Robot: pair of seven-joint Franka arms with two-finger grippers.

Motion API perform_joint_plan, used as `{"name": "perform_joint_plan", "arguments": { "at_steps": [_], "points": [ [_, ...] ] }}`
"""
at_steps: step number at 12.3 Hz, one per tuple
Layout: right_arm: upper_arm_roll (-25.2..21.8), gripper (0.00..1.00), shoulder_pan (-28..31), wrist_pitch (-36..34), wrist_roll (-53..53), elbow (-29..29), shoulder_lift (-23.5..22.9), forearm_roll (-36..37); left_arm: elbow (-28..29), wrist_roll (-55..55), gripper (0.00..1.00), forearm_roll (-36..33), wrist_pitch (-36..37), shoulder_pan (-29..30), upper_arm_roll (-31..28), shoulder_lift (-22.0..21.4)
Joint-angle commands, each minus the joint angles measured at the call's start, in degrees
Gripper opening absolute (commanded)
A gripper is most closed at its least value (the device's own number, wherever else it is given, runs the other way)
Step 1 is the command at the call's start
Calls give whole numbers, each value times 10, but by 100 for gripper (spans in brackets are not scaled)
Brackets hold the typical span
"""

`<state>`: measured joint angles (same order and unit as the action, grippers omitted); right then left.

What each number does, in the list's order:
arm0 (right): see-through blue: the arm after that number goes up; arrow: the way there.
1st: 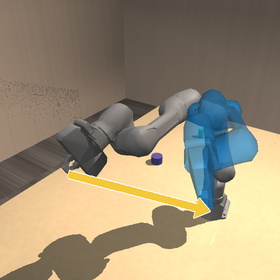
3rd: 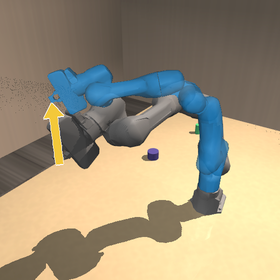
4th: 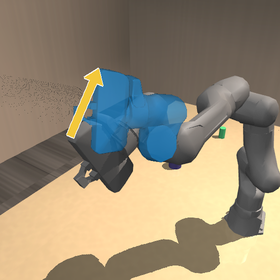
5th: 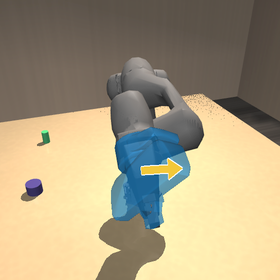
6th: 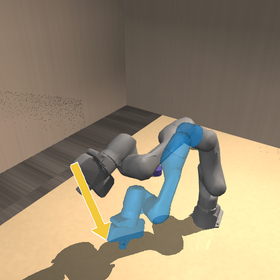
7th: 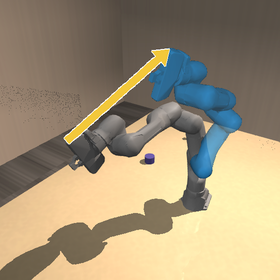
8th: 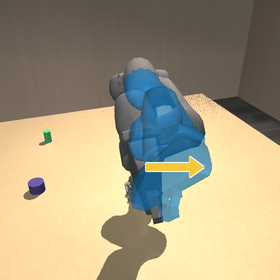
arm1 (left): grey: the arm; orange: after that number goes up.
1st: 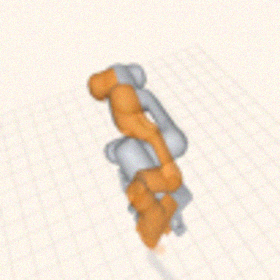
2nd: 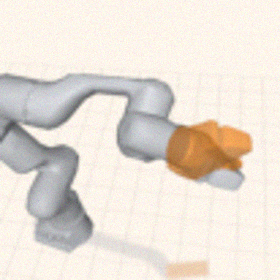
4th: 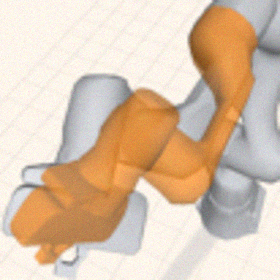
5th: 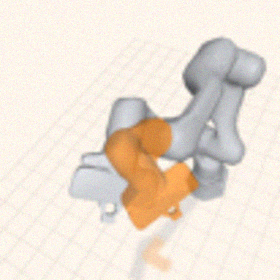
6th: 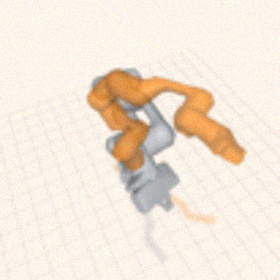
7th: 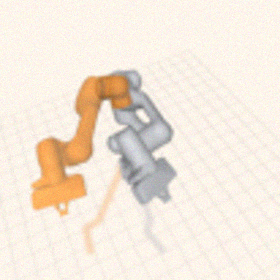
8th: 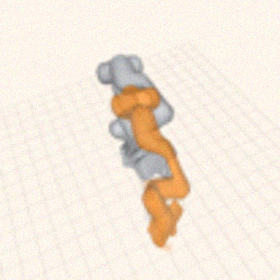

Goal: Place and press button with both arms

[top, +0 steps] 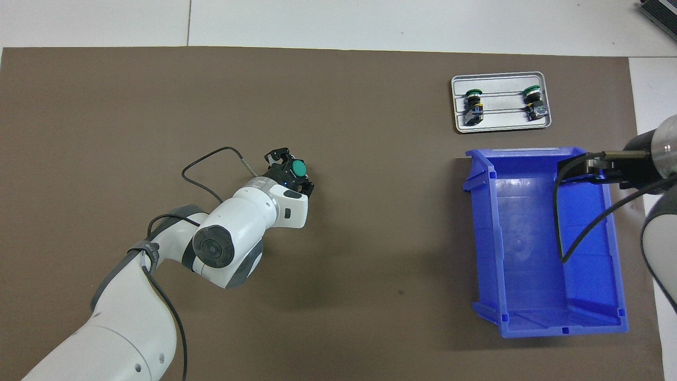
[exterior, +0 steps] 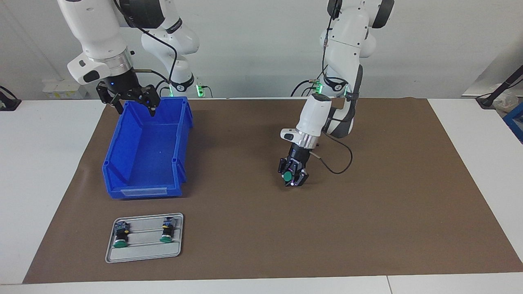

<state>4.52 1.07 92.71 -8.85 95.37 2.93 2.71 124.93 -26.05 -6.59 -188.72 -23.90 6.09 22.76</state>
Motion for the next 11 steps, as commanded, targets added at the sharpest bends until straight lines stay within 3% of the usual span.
{"name": "perform_joint_plan", "arguments": {
  "at_steps": [1, 2, 11],
  "points": [
    [2, 100, 1, 1, -12, 8, 8, -3, 25, 52, 0, 7, -69, 10, 9, -15],
    [2, 100, 1, 1, -12, 8, 8, -3, 37, 72, 0, 7, -113, 10, 8, -12],
    [5, 100, 1, 0, -30, 7, 8, -3, 65, 92, 0, 4, -116, 29, 10, -12]
  ]
}}
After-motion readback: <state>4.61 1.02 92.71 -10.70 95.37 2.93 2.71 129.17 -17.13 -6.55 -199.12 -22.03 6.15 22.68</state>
